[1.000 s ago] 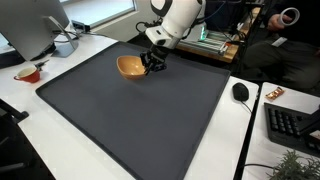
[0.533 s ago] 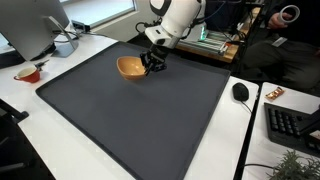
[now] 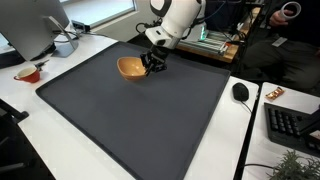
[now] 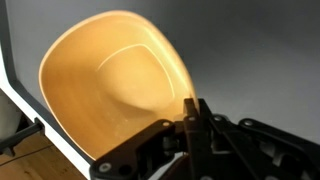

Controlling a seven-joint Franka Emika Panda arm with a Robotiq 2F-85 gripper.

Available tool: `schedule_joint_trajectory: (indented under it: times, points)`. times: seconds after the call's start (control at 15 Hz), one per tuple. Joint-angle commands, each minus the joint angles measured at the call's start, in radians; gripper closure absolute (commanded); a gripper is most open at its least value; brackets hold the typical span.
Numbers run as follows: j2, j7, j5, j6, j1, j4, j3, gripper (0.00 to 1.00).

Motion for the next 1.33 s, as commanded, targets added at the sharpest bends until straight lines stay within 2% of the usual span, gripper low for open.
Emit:
schedule_joint_trajectory:
  times: [0.0,0.53,0.6,0.93,1.27]
  points:
    - [0.000,0.000,0.000,0.000,0.000,0.000,0.000,0.95]
    - [0.000,0.000,0.000,0.000,0.000,0.000,0.000,0.95]
    - [0.000,0.000,0.000,0.000,0.000,0.000,0.000,0.99]
    - [0.037,-0.106,0.052,0.090,-0.045,0.014,0.001,0.99]
    - [0.083,-0.270,0.206,0.095,-0.092,0.034,0.018,0.99]
